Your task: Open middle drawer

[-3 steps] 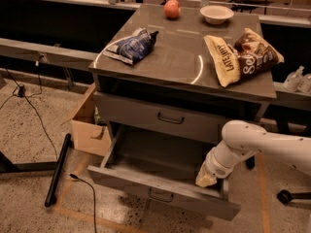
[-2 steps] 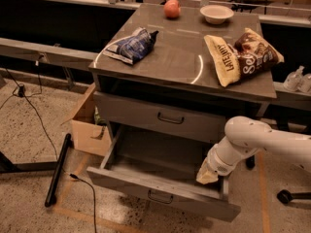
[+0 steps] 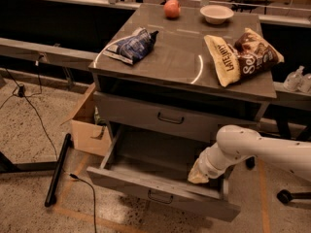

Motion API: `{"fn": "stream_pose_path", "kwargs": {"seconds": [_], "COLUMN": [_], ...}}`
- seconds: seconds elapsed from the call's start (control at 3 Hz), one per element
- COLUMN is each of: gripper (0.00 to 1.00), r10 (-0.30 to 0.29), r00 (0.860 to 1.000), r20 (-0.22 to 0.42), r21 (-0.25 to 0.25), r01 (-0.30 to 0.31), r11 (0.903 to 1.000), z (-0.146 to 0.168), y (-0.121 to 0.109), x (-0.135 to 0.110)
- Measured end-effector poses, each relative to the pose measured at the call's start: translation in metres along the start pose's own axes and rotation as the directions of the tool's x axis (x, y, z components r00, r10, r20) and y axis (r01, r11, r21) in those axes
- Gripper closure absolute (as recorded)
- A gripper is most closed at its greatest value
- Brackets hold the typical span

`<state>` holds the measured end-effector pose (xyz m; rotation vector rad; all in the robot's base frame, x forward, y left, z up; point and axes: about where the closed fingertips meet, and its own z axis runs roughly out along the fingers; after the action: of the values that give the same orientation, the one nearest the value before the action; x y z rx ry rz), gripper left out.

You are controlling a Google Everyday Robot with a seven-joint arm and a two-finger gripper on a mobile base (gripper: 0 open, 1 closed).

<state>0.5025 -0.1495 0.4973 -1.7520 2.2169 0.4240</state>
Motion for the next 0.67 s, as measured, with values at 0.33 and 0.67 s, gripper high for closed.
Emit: {"fn": "stream_pose_path", "kwargs": {"seconds": [0.33,0.67], "gripper": [1.00,1.00], "r10": [-0.039,-0.048], "r00": [0.999,0.999], "r20": [0.008,-0.001], "r21": [0.045,0.049], "r01": [0.038,0.048], "r11": [0.9983,0.9976], "z": [0.020,0.043], "y": [-0.016,-0.024], "x": [-0.004,0.002]}}
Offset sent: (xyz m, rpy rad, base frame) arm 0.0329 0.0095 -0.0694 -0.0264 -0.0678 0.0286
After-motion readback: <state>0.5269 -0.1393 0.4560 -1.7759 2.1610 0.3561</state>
